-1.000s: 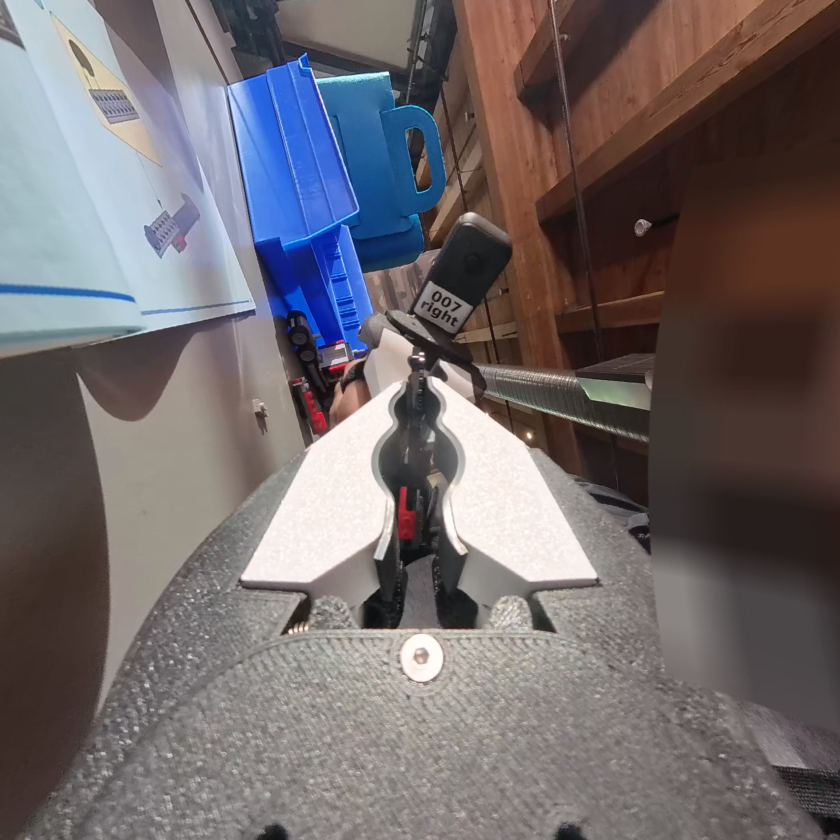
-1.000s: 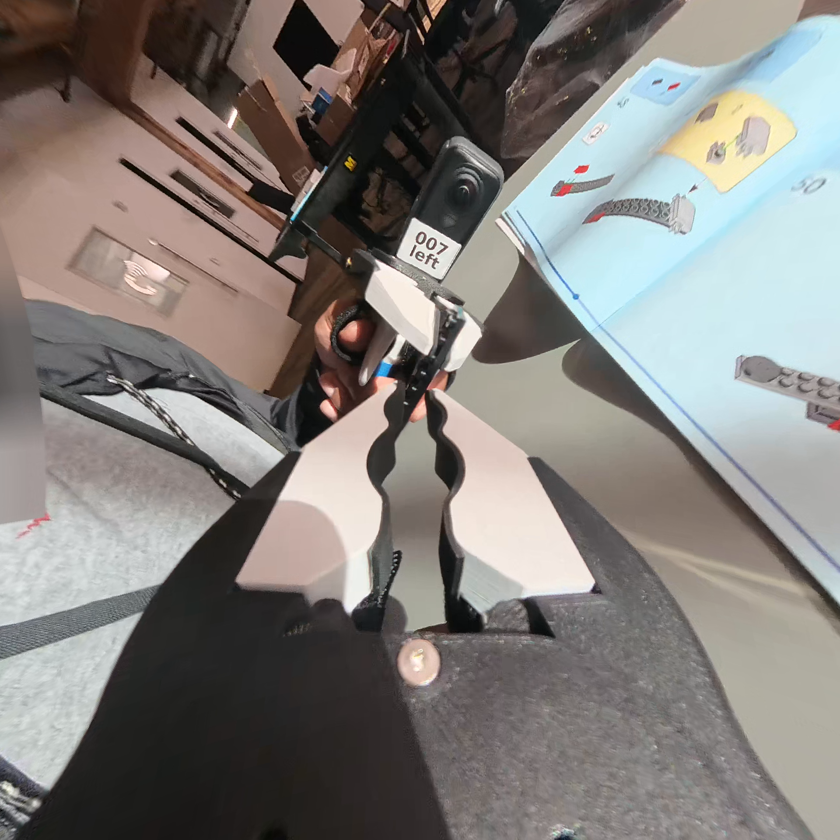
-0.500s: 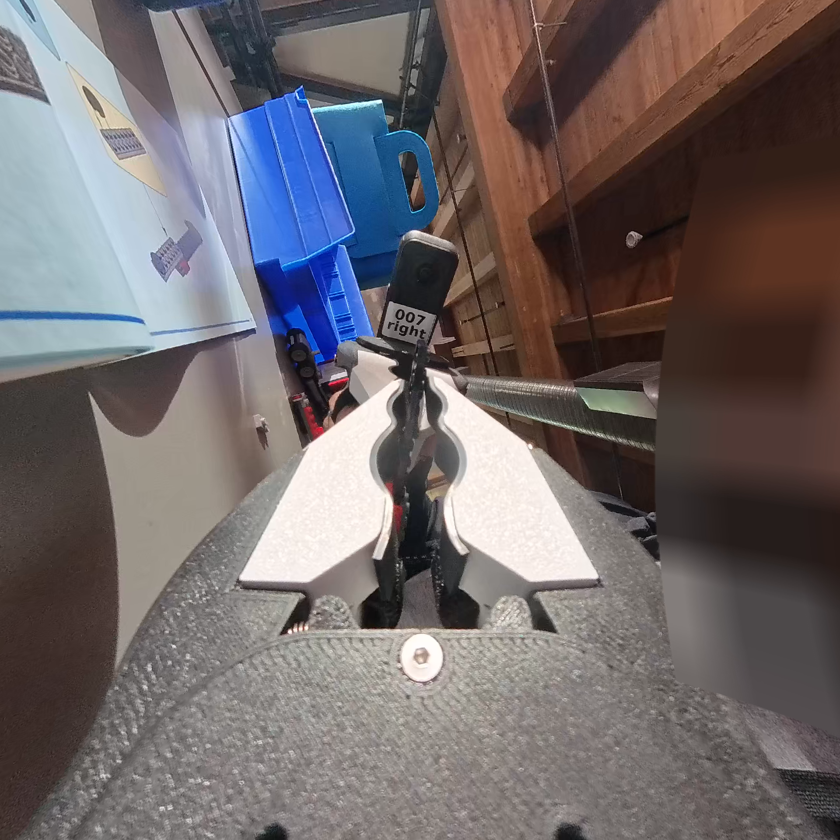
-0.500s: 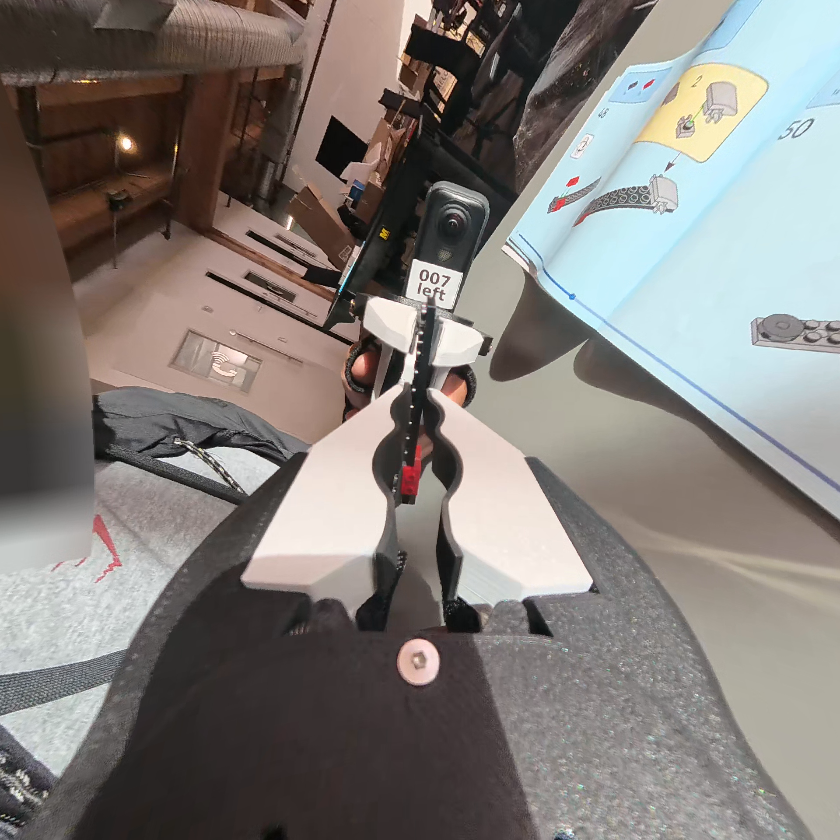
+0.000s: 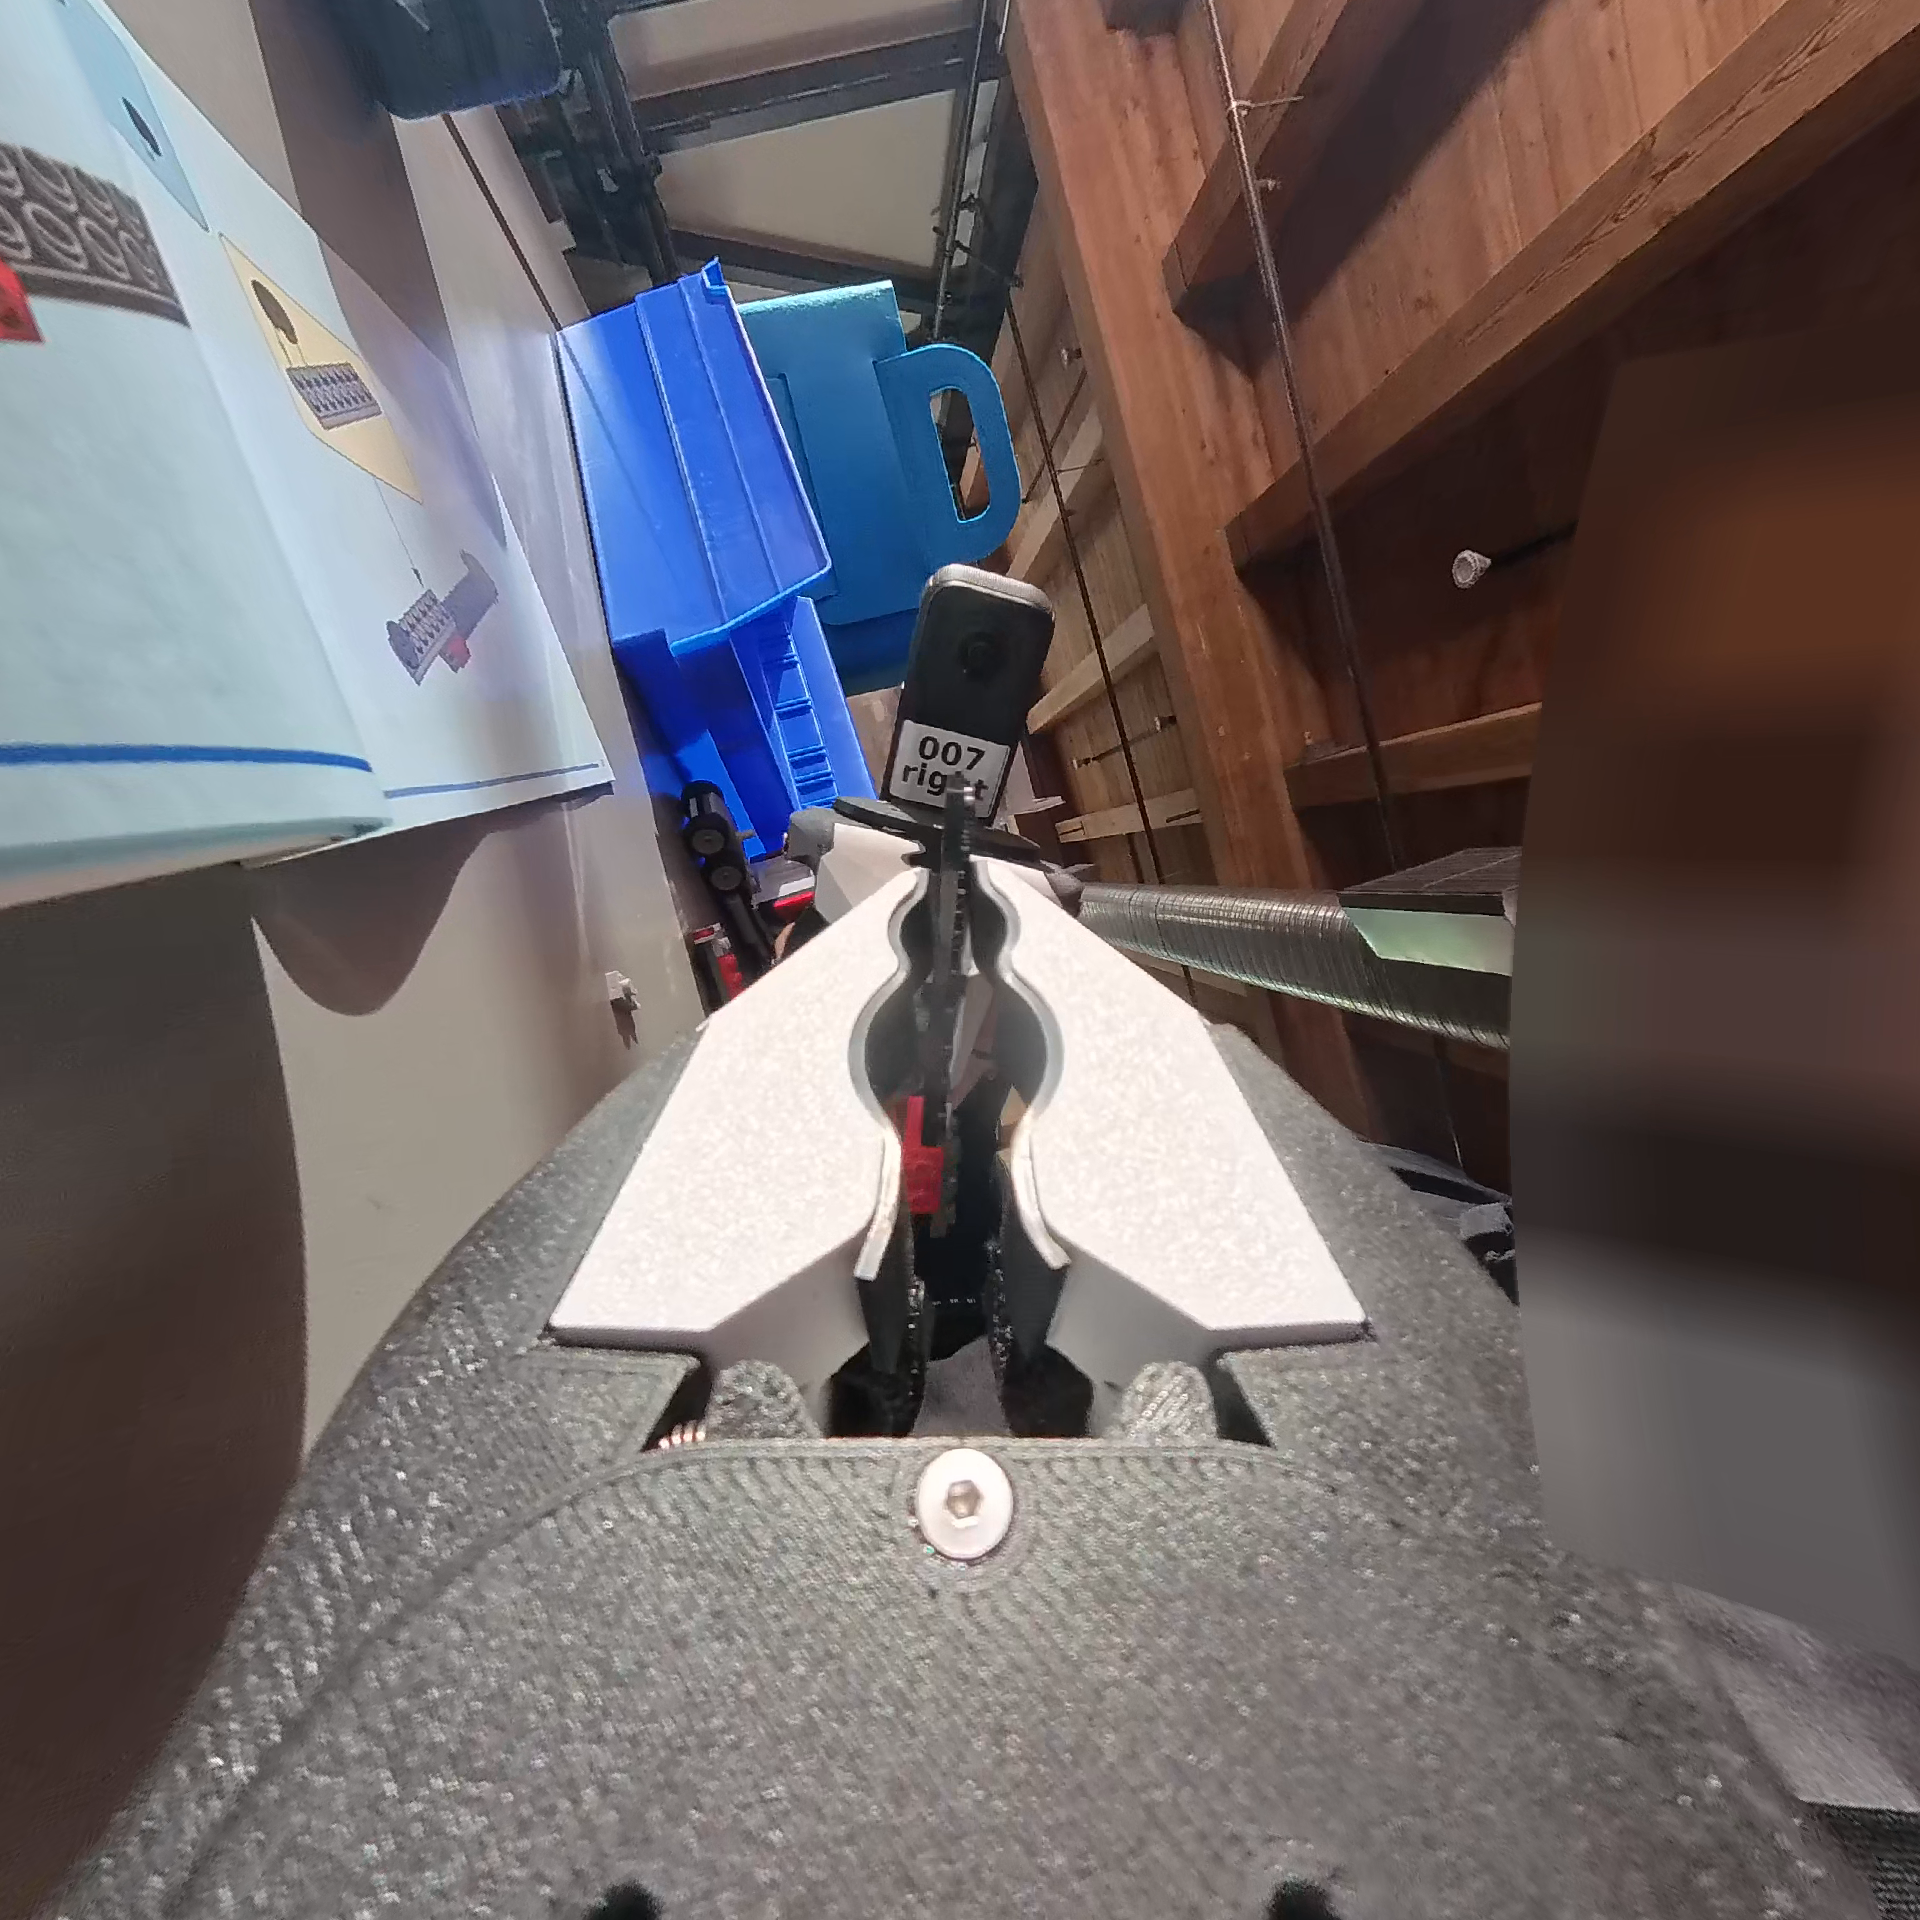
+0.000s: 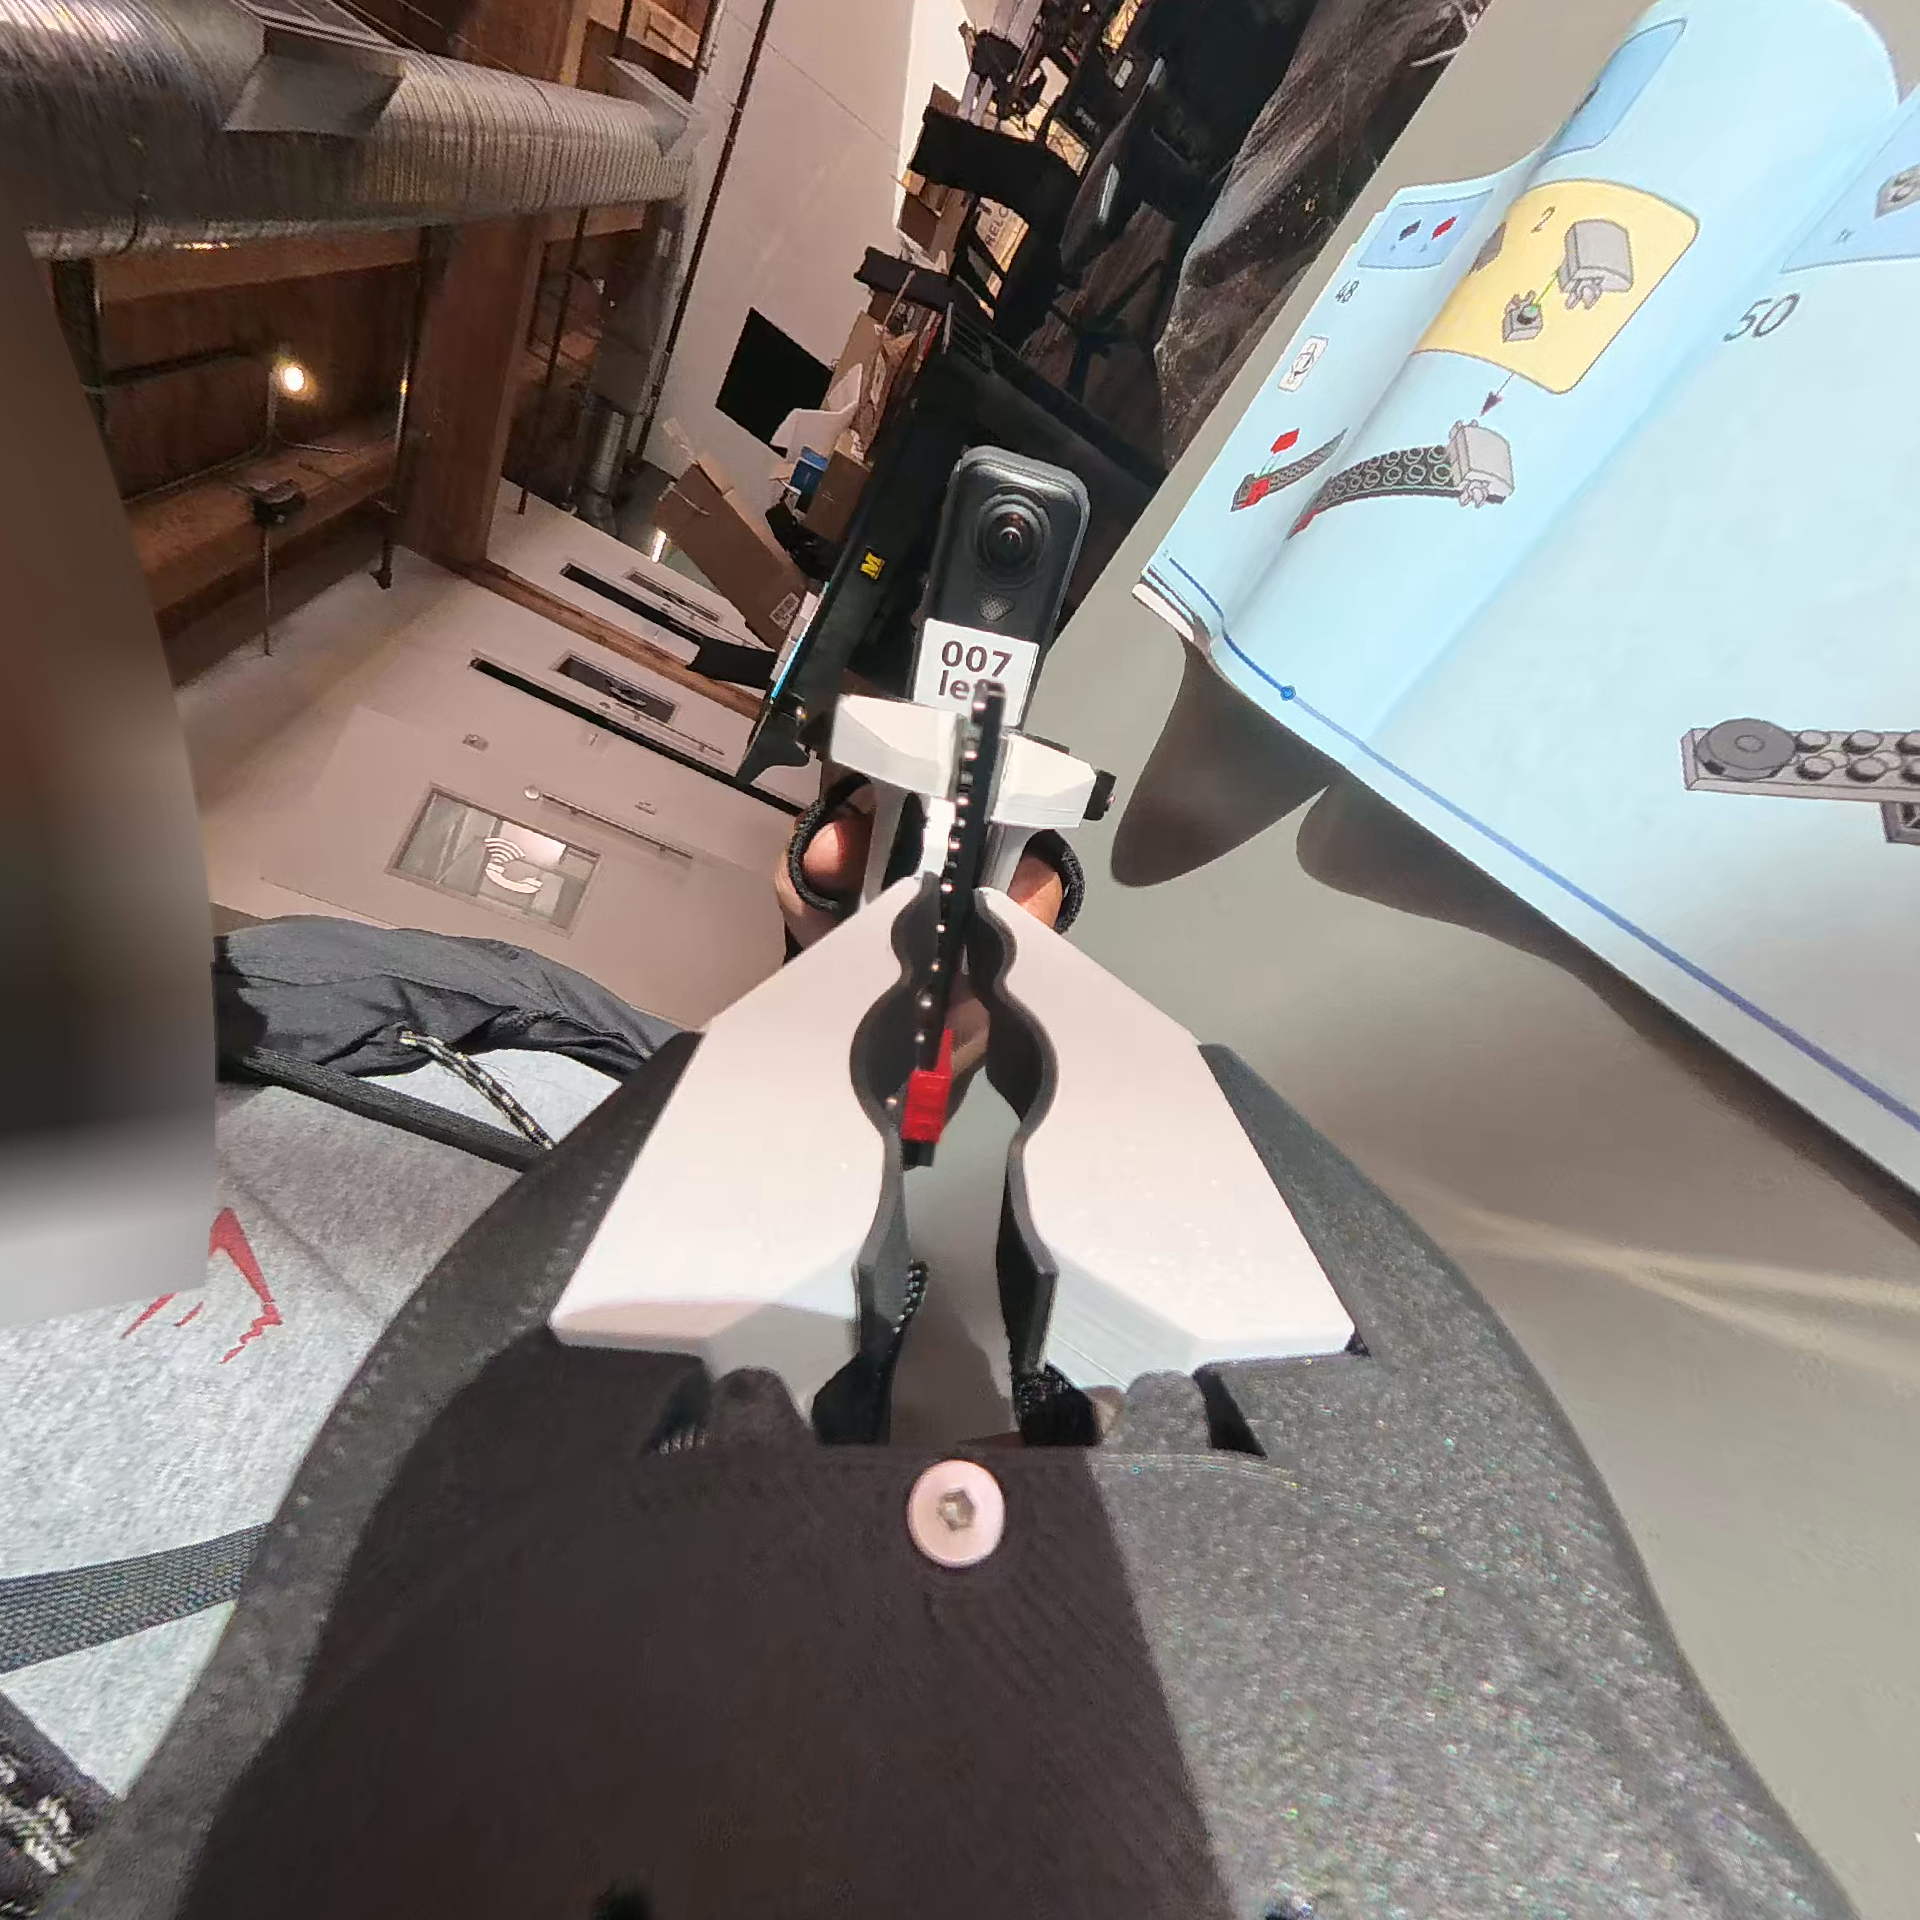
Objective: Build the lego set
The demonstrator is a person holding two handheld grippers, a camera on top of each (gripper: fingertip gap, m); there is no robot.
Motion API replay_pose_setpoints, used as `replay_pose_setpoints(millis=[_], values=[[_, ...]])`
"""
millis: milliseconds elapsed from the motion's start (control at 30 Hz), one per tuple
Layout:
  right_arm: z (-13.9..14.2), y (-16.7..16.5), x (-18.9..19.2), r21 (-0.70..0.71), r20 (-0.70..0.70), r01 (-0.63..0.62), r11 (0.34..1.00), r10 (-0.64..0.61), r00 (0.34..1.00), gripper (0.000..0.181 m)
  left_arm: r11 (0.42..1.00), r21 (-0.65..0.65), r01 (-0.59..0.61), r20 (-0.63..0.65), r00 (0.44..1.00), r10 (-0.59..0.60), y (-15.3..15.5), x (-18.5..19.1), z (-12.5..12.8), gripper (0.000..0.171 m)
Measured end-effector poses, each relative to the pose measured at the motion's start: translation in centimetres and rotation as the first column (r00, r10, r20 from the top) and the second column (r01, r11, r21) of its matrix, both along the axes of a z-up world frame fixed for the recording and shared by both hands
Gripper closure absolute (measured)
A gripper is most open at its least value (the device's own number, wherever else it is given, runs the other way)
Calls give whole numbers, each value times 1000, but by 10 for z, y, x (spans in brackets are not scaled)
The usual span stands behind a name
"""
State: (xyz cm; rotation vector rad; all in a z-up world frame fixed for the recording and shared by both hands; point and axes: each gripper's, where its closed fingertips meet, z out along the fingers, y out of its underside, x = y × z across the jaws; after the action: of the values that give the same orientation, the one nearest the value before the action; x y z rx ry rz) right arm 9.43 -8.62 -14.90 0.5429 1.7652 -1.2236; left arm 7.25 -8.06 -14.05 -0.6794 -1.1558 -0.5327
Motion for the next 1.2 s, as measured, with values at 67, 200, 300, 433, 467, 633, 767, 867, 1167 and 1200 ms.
replay_pose_setpoints(millis=[67, 200, 300, 433, 467, 633, 767, 867, 1167, 1200], values=[[0, 0, 0, 1, -36, -2, 1000, 2, 999, 176, 1000, -9, -5, 0, 1000, 5, 0, 0, 0, 166], [-3, 11, -16, 48, -234, 25, 999, -13, 972, 156, 1000, -26, -10, 11, 1000, 11, -1, 0, -2, 166], [-14, 30, -40, 142, -490, 105, 984, -22, 871, 154, 998, -55, -20, 27, 999, 21, -4, 0, -6, 166], [-44, 54, -46, 317, -651, 133, 939, 113, 751, 161, 993, -116, -20, 40, 999, 25, -5, 1, -11, 166], [-52, 58, -44, 357, -668, 137, 924, 149, 729, 161, 992, -122, -16, 41, 999, 21, -5, 1, -12, 166], [-79, 65, -35, 463, -734, 168, 871, 270, 623, 157, 987, -159, -7, 52, 999, 15, -1, 2, -15, 166], [-83, 66, -36, 474, -779, 210, 855, 296, 552, 169, 985, -170, 5, 54, 999, 5, 1, 2, -16, 166], [-83, 66, -35, 469, -795, 199, 860, 313, 519, 172, 985, -170, 12, 54, 999, -3, 3, 3, -16, 166], [-10, 30, -38, 180, -919, 107, 978, 128, 374, 172, 980, -196, 39, 46, 998, -30, 9, 6, -17, 166], [-2, 24, -36, 153, -929, 83, 985, 114, 353, 172, 978, -203, 42, 45, 998, -33, 10, 6, -17, 166]])
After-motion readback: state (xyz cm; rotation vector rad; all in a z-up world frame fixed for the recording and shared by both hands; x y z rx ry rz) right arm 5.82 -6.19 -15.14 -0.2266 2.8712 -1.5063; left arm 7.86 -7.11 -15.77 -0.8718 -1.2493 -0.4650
